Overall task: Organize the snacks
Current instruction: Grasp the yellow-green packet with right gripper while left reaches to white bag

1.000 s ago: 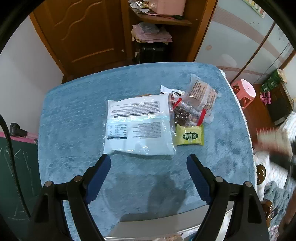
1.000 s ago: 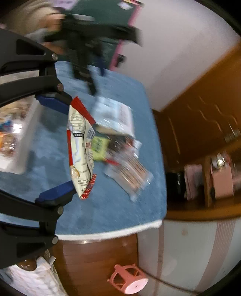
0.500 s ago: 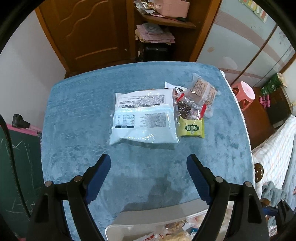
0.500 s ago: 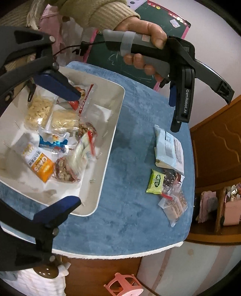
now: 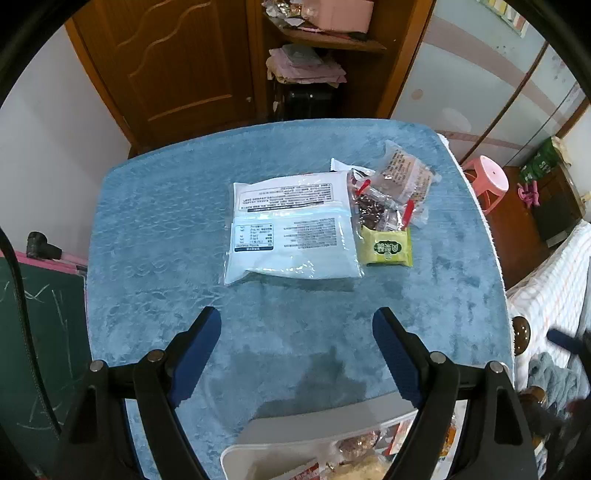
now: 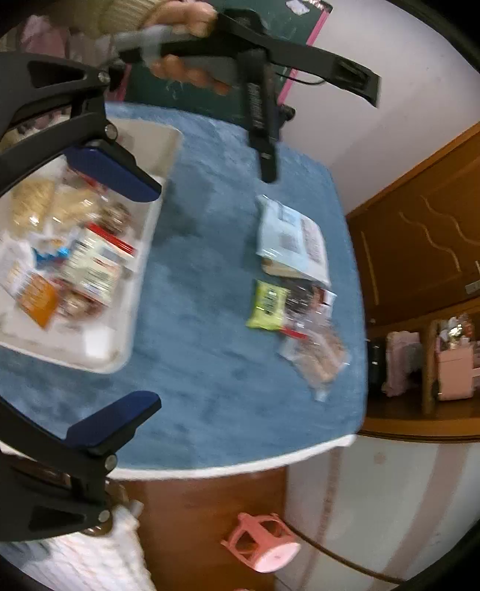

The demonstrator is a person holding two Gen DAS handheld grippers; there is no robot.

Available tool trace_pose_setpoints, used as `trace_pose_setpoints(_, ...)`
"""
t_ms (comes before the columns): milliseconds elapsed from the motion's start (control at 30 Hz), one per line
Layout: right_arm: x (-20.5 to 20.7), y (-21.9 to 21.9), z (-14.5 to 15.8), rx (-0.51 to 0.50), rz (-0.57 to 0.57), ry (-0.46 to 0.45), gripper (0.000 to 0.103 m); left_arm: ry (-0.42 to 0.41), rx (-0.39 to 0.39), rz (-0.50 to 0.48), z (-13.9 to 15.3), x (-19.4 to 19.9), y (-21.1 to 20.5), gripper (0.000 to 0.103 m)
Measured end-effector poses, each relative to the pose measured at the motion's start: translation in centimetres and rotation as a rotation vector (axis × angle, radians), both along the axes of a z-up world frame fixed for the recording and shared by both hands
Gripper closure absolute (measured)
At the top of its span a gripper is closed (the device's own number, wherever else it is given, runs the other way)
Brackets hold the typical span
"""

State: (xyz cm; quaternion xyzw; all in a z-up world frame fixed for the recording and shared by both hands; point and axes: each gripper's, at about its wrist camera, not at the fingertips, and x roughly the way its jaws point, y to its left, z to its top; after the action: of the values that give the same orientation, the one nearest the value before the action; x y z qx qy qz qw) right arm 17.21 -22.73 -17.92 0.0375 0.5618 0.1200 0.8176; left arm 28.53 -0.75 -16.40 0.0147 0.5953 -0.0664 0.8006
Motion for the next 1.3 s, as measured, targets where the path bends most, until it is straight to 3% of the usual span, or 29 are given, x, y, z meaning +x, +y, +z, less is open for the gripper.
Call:
trace_pose_setpoints(133, 4.0, 0.2, -1.4, -0.014, 0.012, -0.006, 0.001, 0.031, -0.010, 0.012, -1.5, 1.3, 0.2, 0.020)
trace_pose_setpoints(200, 6.2, 0.0, -2.6, 0.017, 0.011, 0.024, 0.014, 0.046, -0.017, 0.030, -2.4, 2.2, 0.4, 0.020)
trace_pose_setpoints(267, 8.2, 0.2, -3.9, 0.025, 0.019, 0.046, 0.019, 0.065, -0.029, 0.053, -3.3, 3.1, 0.8, 0.020)
trace_pose_setpoints(400, 11.7, 1.1, -7.2, -0.042, 0.031, 0.070, 0.022, 0.121, -0.067, 0.108, -5.2, 5.3, 1.6, 0.020)
trace_pose_setpoints(500, 13.6, 1.5, -9.8, -0.043, 0.038, 0.115, 0.028, 0.143, -0.098, 0.119, -5.9, 6.5, 1.0, 0.020)
trace_pose_setpoints(600, 15.0, 2.1, -12.0, -0.038, 0.053, 0.155, 0.028, 0.146, -0.104, 0.104, -6.2, 7.6, -0.3, 0.020)
trace_pose_setpoints(700, 15.8, 2.6, -13.6, -0.018, 0.068, 0.180, 0.028, 0.148, -0.073, 0.085, -6.8, 8.9, -2.0, 0.020)
trace_pose_setpoints(867, 16.1, 3.6, -14.8, -0.031, 0.105, 0.150, 0.028, 0.162, 0.011, 0.061, -8.0, 10.2, -4.2, 0.020)
trace_pose_setpoints(933, 16.1, 3.7, -14.6, -0.022, 0.123, 0.128, 0.037, 0.163, 0.050, 0.047, -8.5, 10.5, -5.1, 0.020)
trace_pose_setpoints(967, 16.0, 3.7, -14.4, 0.012, 0.143, 0.121, 0.055, 0.167, 0.076, 0.041, -8.8, 10.6, -5.6, 0.020)
trace_pose_setpoints(1100, 16.0, 2.8, -13.9, 0.066, 0.150, 0.114, 0.074, 0.175, 0.155, 0.026, -10.0, 11.0, -7.3, 0.020)
trace_pose_setpoints(1300, 15.3, 0.9, -13.4, 0.136, 0.150, 0.127, 0.081, 0.142, 0.348, 0.007, -11.5, 11.3, -10.1, 0.020)
